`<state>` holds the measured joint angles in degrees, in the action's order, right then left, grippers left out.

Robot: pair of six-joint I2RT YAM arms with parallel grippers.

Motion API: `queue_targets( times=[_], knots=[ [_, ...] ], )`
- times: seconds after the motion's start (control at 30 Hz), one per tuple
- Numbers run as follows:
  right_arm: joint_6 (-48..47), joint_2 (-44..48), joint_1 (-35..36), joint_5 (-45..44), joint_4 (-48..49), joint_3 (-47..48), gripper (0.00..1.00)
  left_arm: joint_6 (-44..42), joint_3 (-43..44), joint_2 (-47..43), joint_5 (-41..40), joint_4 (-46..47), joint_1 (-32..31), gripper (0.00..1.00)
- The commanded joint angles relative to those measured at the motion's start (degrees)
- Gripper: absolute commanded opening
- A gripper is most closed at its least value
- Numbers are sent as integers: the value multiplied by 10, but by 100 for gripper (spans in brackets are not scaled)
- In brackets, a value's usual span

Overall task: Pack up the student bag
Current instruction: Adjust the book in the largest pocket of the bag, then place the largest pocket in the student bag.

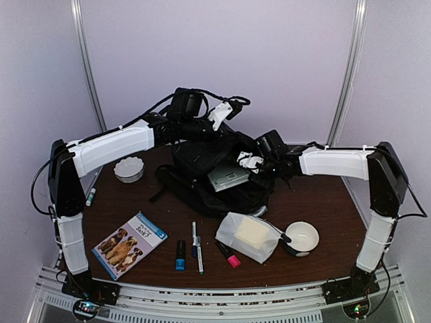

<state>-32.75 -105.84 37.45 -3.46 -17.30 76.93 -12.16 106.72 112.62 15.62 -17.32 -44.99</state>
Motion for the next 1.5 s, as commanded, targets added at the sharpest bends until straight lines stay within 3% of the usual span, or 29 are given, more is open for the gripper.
queue_targets(
  times=[0.0,0.23,0.5,0.6,0.67,0.73,0.9,1.0,1.13,1.3,1.47],
  knots=[
    [27,92,5,72,-36,-59,48,36,6,-7,12,119,13,0],
    [68,176,5,233,-140,-97,49,67,-35,4,62,132,22,0],
    [79,246,4,285,-165,-144,49,120,-112,7,61,126,20,0],
    [81,266,4,303,-170,-150,49,138,-125,-3,33,83,20,31],
    [84,273,5,318,-176,-146,50,153,-153,-29,-1,65,20,46],
    [90,278,5,331,-177,-142,50,155,-182,-62,-32,45,20,53],
    [113,269,5,358,-177,-114,51,158,-248,-145,-97,-40,21,58],
    [137,250,7,375,-172,-85,51,162,-300,-199,-128,-78,21,69],
    [158,215,18,398,-170,-48,51,157,-352,-257,-95,-103,21,77],
    [192,173,50,384,-146,-11,50,273,-360,-293,-175,-183,48,77],
    [259,108,98,389,-118,38,50,379,-382,-328,-198,-294,136,77]
  ],
)
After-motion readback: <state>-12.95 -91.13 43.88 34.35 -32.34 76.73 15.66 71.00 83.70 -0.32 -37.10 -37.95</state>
